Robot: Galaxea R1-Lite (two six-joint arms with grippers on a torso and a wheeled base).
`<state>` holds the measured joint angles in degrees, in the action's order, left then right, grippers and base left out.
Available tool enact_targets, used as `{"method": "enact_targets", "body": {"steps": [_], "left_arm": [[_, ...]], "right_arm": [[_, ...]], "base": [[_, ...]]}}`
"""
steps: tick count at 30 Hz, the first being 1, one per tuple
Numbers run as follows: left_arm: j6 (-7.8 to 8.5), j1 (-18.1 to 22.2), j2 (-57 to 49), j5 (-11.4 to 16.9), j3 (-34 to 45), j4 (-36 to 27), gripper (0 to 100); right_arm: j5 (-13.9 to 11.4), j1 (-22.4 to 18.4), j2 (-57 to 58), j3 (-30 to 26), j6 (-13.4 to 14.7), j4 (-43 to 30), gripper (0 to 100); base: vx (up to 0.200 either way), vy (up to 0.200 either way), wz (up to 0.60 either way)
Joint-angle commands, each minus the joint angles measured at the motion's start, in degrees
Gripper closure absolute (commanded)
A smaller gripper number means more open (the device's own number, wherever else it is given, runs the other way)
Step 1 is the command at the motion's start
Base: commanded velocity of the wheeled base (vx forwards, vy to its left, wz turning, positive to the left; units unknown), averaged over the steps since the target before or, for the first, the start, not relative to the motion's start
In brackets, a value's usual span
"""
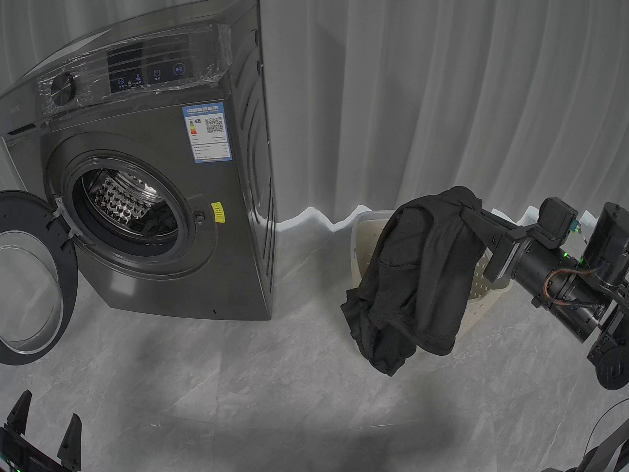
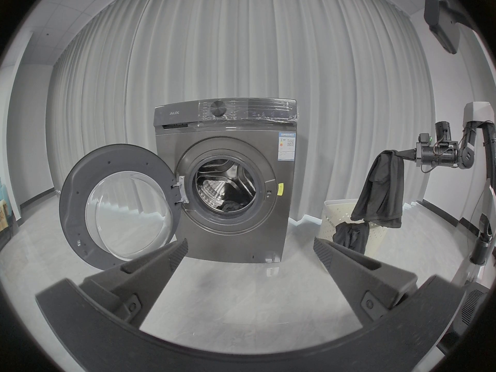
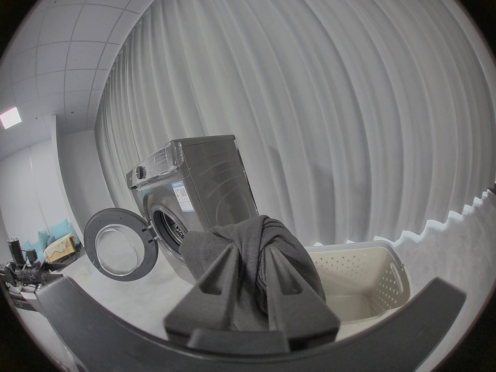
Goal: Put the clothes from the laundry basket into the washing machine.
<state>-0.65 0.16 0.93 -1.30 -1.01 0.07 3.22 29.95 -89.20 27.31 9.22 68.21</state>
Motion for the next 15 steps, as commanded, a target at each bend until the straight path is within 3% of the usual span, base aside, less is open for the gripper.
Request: {"method": "enact_targets", "body": {"steps": [1,15], "left_arm": [[0.03,0.02,-0.93,0.07,1.01,0.01,0],[-0.06,-0.07,-0.93,0.16,1.01,0.01,0]], "right_arm": [[-0.05,0.02,0.17,0.03,0.01,0.0,100],[-0.14,0.55,0.08,-0.24,0.01,0.0,100]], "base": [[0.0,0.2,0.0],[0.0,0.2,0.0]]}}
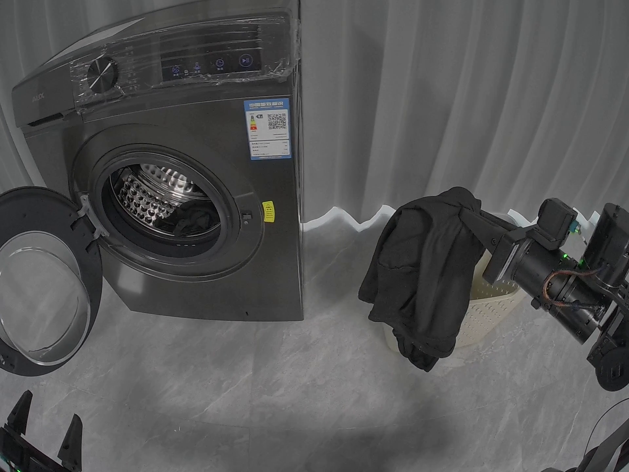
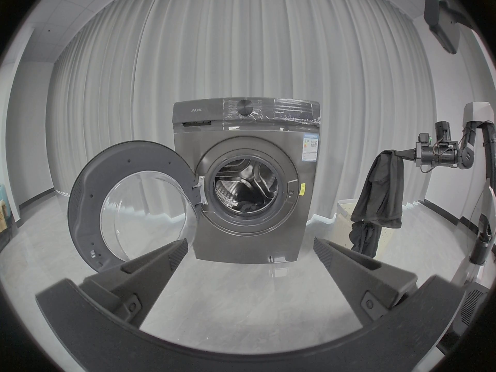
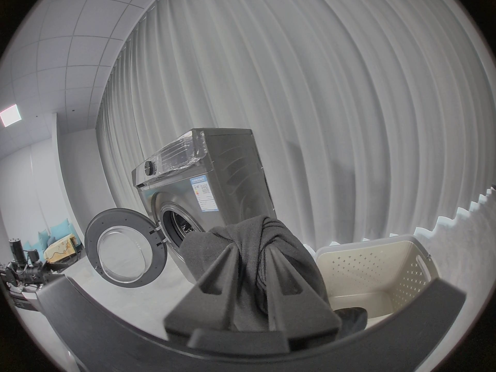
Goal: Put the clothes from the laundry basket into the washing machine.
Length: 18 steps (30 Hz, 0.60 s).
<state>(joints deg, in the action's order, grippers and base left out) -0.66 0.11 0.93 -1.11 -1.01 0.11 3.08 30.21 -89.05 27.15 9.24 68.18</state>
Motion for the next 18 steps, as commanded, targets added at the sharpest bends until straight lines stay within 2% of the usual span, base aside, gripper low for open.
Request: {"method": "enact_targets", "body": {"steps": [1,8,14,18], "left_arm": [[-0.04,0.07,-0.93,-0.03,1.01,-0.02,0],[0.22,0.07,-0.93,-0.12,1.01,-0.02,0],[0.04,0.07,-0.93,-0.03,1.01,-0.02,0],[-0.04,0.07,-0.93,-0.03,1.01,-0.02,0]], "right_arm": [[-0.01,0.38,-0.16,0.01,-0.01,0.02,100],[-0.1,0.38,-0.24,-0.25,-0.01,0.02,100],[-0.1,0.38,-0.24,-0.34,0.08,0.02,100],[-0.1,0.38,-0.33,-0.34,0.08,0.02,100]], "base": [[0.0,0.2,0.0],[0.0,0.2,0.0],[0.0,0.0,0.0],[-0.2,0.0,0.0]]}}
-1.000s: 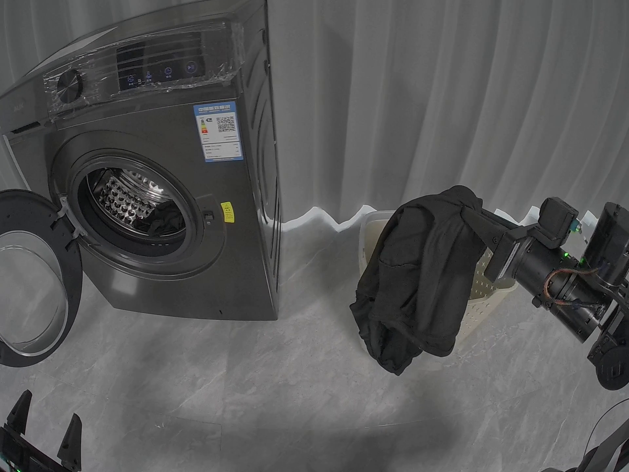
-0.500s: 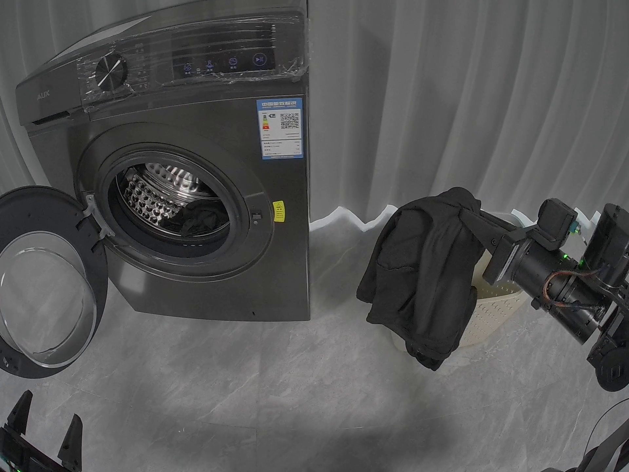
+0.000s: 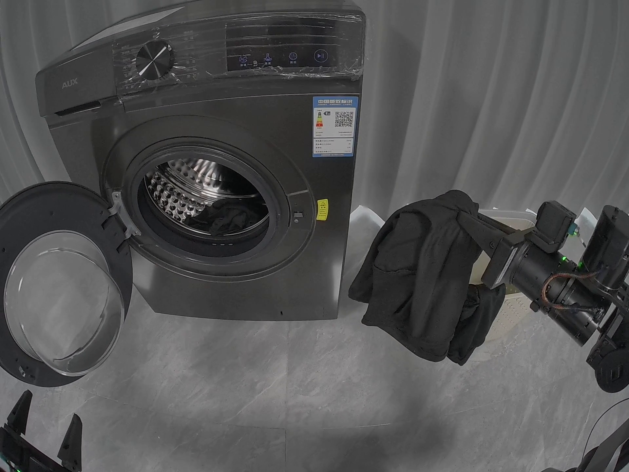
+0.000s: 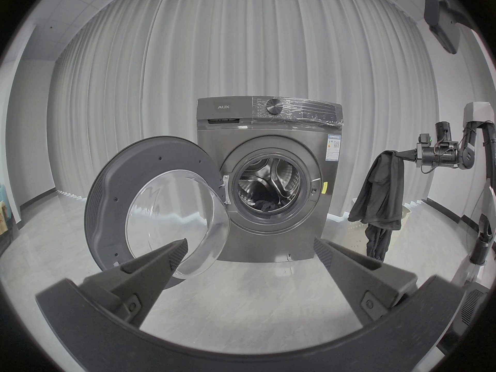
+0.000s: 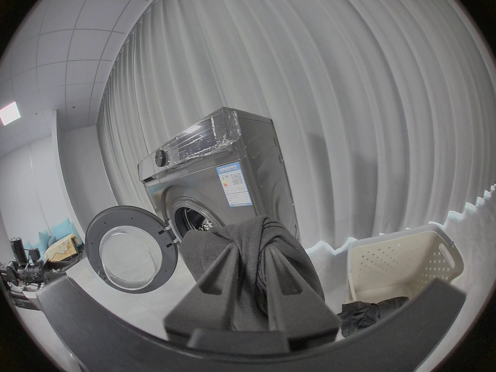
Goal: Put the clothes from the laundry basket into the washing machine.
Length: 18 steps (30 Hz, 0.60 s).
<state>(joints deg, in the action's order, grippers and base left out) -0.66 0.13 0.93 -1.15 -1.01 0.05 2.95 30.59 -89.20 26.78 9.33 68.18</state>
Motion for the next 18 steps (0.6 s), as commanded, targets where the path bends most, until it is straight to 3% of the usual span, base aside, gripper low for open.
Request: {"method": "enact_targets", "body": {"steps": [1,5,11,18], "left_arm": [[-0.04,0.04,-0.93,0.0,1.01,0.04,0],[-0.04,0.04,-0.93,-0.08,0.92,0.04,0],[-0.13,0.04,-0.93,0.0,0.92,0.04,0],[-0.66,0.04,-0.93,-0.08,1.01,0.04,0]], "right_arm": [[0.04,0.0,-0.19,0.02,-0.01,0.02,100],[0.04,0.0,-0.19,0.02,0.08,0.02,100],[0.04,0.0,-0.36,-0.06,0.25,0.02,100],[0.04,0.0,-0.36,-0.15,0.34,0.02,100]], "base": [[-0.2,0.0,0.0],[-0.2,0.0,0.0],[0.0,0.0,0.0],[0.0,0.2,0.0]]}}
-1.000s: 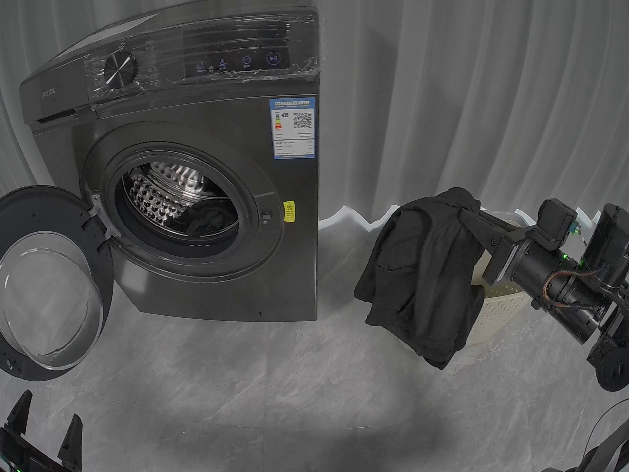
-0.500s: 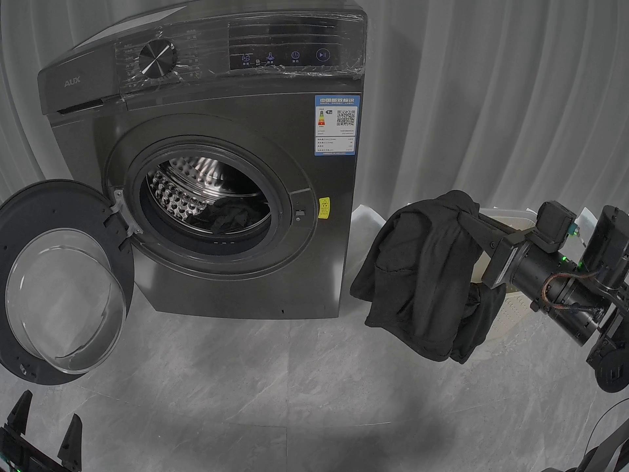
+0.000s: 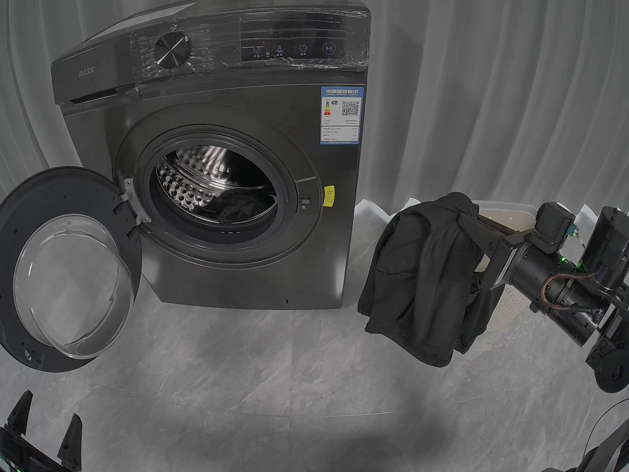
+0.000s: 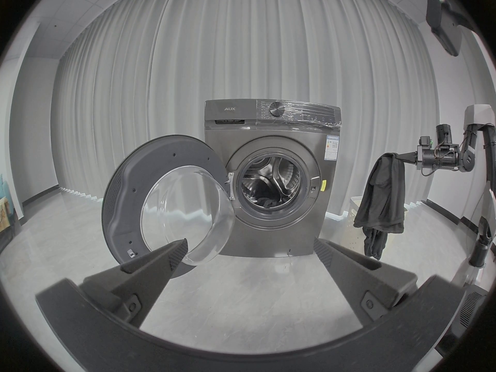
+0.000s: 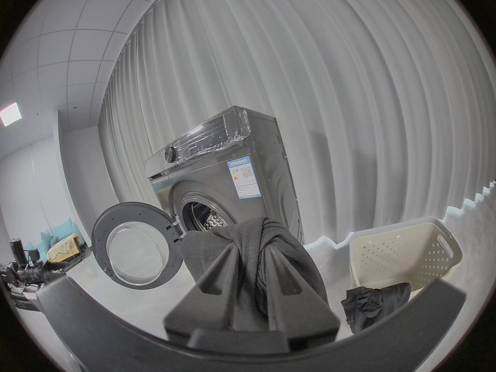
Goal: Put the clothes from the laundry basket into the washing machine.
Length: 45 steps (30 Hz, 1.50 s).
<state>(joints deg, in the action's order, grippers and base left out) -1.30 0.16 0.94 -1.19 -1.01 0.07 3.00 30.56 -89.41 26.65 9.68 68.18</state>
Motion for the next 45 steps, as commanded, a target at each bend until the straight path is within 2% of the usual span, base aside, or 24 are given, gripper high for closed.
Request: {"method": "enact_targets", "body": {"steps": [1,23,36,41,45], "left_arm": [[-0.01,0.02,-0.94,-0.04,1.01,0.01,0],[-0.1,0.02,-0.94,-0.04,1.01,0.01,0],[0.78,0.02,-0.94,-0.12,1.01,0.01,0],[0.25,0.02,-0.94,-0.12,1.01,0.01,0],[0.34,0.02,-0.94,-0.04,1.01,0.01,0]], "right_arm": [[-0.01,0.02,-0.15,-0.11,0.08,0.02,100],[-0.01,0.11,-0.51,-0.11,0.08,0.11,100],[-0.1,1.43,-0.51,-0.63,0.25,0.11,100],[-0.1,1.43,-0.51,-0.72,0.25,0.11,100],[-0.1,1.43,-0.51,-0.72,0.16,0.11,100]], "base": [[0.0,0.2,0.0],[0.0,0.2,0.0],[0.0,0.0,0.0],[0.0,0.0,0.0],[0.2,0.0,0.0]]}}
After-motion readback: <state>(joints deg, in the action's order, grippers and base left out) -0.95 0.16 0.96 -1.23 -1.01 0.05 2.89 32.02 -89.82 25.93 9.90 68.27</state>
